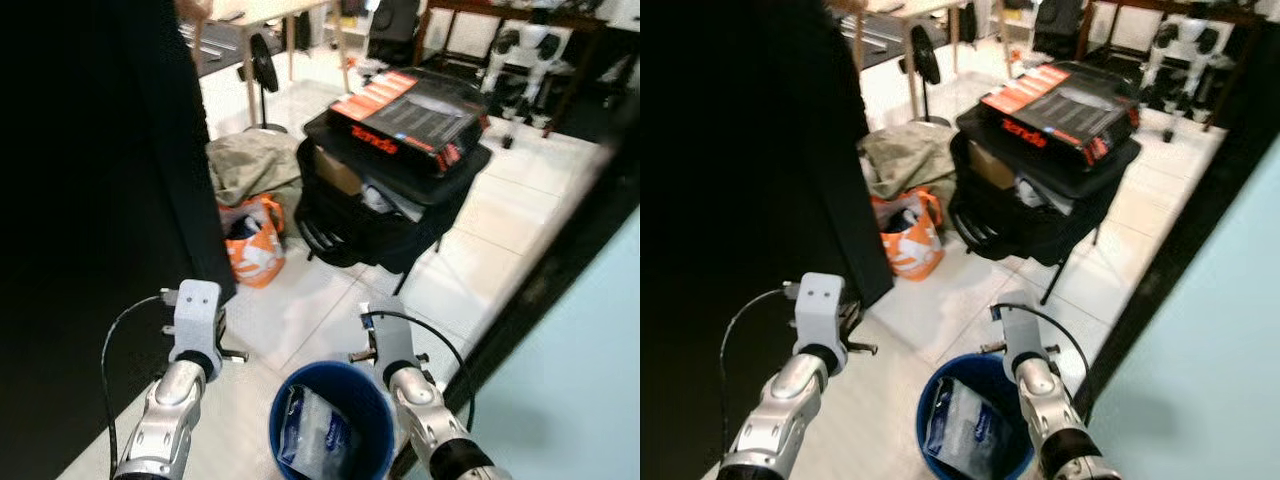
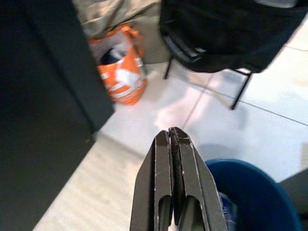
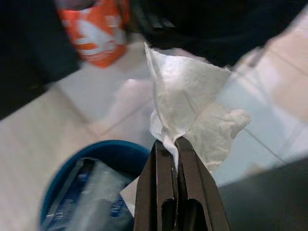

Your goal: Clean up the room

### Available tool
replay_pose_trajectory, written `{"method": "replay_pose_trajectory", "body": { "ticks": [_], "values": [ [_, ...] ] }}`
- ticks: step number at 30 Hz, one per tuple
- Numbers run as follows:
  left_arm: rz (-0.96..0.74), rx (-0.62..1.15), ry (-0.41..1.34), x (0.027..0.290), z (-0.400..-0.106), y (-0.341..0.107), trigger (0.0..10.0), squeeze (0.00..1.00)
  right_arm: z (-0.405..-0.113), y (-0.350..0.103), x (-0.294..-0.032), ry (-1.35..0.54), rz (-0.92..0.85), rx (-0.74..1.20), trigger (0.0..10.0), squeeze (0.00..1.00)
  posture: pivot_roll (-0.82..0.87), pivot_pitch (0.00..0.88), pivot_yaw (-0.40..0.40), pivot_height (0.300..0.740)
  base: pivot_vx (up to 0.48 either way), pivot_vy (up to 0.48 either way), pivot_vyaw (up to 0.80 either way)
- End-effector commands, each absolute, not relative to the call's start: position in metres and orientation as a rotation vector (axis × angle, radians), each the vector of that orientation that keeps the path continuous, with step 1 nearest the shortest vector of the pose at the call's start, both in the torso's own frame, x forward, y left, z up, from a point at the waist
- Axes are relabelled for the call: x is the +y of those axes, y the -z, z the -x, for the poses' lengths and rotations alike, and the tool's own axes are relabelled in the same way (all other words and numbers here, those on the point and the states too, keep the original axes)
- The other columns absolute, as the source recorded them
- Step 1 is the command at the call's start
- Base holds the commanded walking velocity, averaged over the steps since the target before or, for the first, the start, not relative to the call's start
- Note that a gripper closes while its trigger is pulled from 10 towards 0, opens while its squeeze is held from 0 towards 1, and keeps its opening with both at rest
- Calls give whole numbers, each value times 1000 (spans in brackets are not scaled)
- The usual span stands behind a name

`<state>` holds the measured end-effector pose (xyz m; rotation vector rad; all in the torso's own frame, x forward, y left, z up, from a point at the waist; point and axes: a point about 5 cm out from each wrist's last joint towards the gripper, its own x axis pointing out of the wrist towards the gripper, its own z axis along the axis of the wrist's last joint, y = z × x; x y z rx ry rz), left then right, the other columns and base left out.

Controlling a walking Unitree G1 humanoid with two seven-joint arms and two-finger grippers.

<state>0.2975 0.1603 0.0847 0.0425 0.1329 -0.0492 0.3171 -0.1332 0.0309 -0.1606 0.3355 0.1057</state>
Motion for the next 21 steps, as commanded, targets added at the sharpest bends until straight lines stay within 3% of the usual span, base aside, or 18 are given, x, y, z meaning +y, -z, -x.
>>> {"method": "replay_pose_trajectory", "body": {
  "ticks": [1, 8, 11, 16, 21],
  "values": [
    [-47, 165, 40, 164, -295, -79, 10000, 0, -314, -26, -129, -116, 142, 367, 10000, 0, 90, 102, -21, 740, 0, 0, 0],
    [-109, 193, 134, 162, -293, -74, 10000, 0, -314, -24, -126, -147, 156, 393, 10000, 0, 92, 104, -27, 740, 0, 0, 0],
    [-303, 254, 358, 155, -288, -63, 10000, 0, -307, -8, -121, -262, 304, 528, 10000, 0, 89, 110, -29, 740, 0, 0, 0],
    [-491, 278, 530, 149, -285, -53, 10000, 0, -305, -2, -117, -353, 436, 588, 10000, 0, 86, 128, -35, 740, 0, 0, 0],
    [-563, 280, 592, 146, -283, -50, 10000, 0, -306, -3, -113, -390, 478, 598, 10000, 0, 87, 134, -39, 740, 0, 0, 0]
  ]
}}
